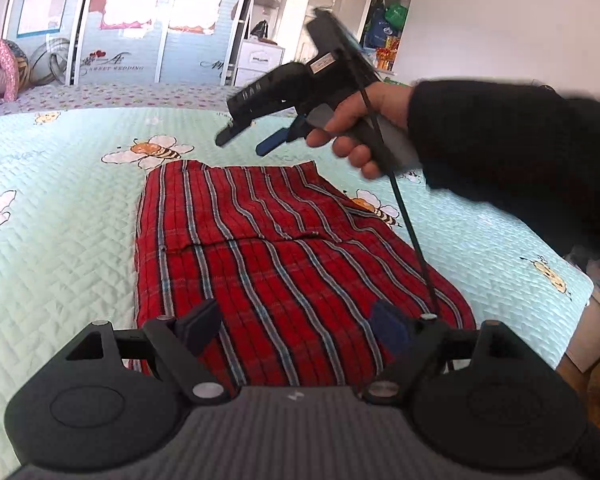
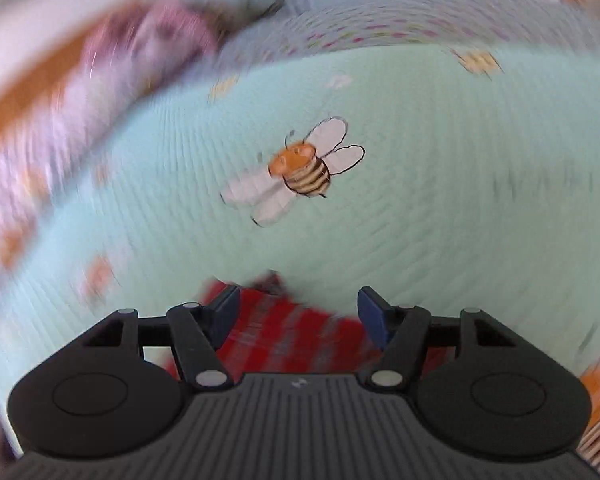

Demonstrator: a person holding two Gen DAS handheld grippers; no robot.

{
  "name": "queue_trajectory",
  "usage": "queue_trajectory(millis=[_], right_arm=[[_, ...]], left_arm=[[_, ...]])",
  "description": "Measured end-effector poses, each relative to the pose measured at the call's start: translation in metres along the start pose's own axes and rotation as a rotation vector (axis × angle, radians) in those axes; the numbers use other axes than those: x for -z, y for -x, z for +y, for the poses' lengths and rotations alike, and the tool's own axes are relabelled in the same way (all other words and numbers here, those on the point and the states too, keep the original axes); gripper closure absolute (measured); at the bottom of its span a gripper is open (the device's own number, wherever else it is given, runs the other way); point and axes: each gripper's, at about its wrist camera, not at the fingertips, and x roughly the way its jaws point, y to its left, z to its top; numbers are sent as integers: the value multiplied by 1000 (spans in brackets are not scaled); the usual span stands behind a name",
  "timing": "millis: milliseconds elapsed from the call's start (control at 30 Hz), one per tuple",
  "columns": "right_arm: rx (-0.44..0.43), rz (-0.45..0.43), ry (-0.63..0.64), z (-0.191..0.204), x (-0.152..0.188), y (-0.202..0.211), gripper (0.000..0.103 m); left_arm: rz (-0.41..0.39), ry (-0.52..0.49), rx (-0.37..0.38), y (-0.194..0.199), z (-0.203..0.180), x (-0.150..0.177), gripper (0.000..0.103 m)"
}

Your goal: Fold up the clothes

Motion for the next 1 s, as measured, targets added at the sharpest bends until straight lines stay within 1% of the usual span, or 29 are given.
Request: queue_trajectory(millis=[33,167,233,333,433,467,500,533,567,600,667,700,767,833,867,900,933,967,1000], right_arm=[[13,38,105,3,-7,-2,37],[-52,176,403,14,-3,-34,37],[-51,228,505,20,-2,-45,37],[-116,291,478,7,-8,-65,34],[-197,345,415,-2,-11,-77,36],[-208,354,409,-3,-10,-80,45],[-221,357,407,-1,-9,-79,52],[-211,343,422,0,-8,-80,57],[-196,314,446,1,-8,-77,73],[-176,285,450,3,-8,-72,91],[-151,243,453,5,-10,-62,97],[-145,230,452,5,-12,-57,98],[-159,253,434,5,-13,-55,99],[-176,316,429,7,-8,-61,98],[-184,347,426,8,-5,-64,95],[-185,341,428,8,-4,-64,86],[-185,335,429,8,-2,-64,81],[-194,325,419,6,-3,-65,77],[-195,326,407,4,-2,-68,78]], left_arm=[[-4,-5,6,0,0,2,18],[-12,-24,30,-2,0,8,18],[-10,-24,43,-4,2,9,18],[-2,7,64,-5,8,11,18],[1,18,70,-7,9,13,18],[1,19,70,-8,10,13,18],[1,20,69,-8,10,13,18],[1,22,68,-9,9,12,18],[1,26,66,-8,9,11,18],[0,31,66,-8,9,9,18],[-1,34,63,-8,9,4,18],[-3,35,60,-8,9,3,18],[-3,37,57,-8,10,2,18],[4,43,55,-9,11,3,18],[5,44,55,-9,12,3,18],[6,41,54,-8,12,3,18],[6,39,53,-8,12,3,18],[7,40,53,-9,13,3,18],[7,40,54,-9,13,3,18]])
